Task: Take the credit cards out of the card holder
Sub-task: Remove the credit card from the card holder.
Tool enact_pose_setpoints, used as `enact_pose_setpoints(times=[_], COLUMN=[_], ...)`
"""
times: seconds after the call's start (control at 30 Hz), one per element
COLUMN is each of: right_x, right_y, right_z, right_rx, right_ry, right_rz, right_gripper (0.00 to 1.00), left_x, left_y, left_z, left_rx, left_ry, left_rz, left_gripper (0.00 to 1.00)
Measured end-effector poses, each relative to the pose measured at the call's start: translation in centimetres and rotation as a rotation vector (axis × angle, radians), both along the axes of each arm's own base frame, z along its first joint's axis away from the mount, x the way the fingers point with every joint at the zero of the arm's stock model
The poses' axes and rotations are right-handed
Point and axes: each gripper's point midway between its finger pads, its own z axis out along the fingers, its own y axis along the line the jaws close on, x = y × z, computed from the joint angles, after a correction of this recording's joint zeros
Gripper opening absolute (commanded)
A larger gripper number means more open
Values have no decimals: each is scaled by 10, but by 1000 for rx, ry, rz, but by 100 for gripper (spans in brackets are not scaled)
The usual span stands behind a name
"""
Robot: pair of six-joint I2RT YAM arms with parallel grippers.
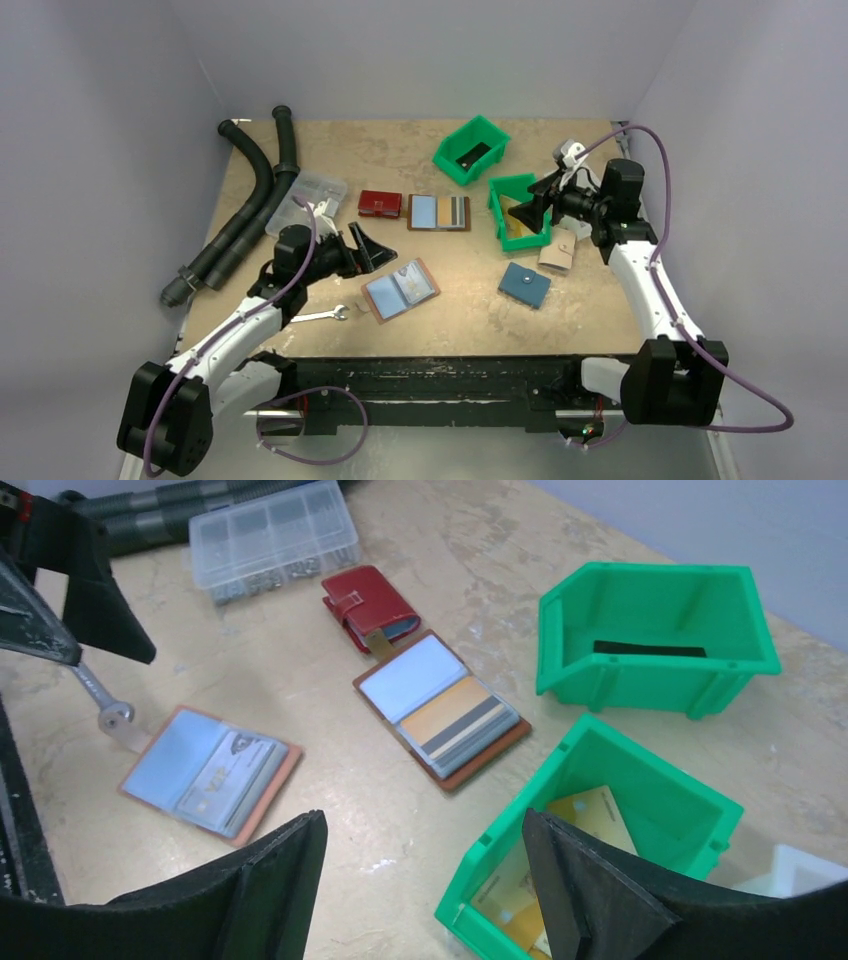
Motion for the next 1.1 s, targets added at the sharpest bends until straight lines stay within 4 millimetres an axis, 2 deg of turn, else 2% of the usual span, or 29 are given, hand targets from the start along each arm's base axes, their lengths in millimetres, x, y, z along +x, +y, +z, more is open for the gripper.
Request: enact_pose_setpoints(times=[0.2,0.27,0.37,0.5,0.63,0.8,0.97,1.1], right_x=[0,1,-2,-4,-19,-47,-66,-74], right_y=[6,8,13,28,72,123,151,166], right_z=[-10,-14,-23,-35,-54,-81,-115,-140], right_rx=[20,29,57,91,87,74,46,27], right_ry=[30,40,80,151,233,348,489,605], right_rz=[49,66,94,131,237,368,411,403], right_gripper=[80,79,77,76,74,71,63,59], left_x=[-2,-6,-11,-11,-8,-7,-8,-7], left_y=[-8,-16,-32,-46,-41,-43,-43,-41], left_z=[-6,-15,-33,-53,-71,-77,-86,-99], left_rx=[-34,-6,63,148,206,206,200,217], left_ry=[62,90,152,217,257,269,287,322], left_rz=[7,-3,-19,-21,18,39,61,88], left_gripper=[88,86,78,73,66,63,60,57])
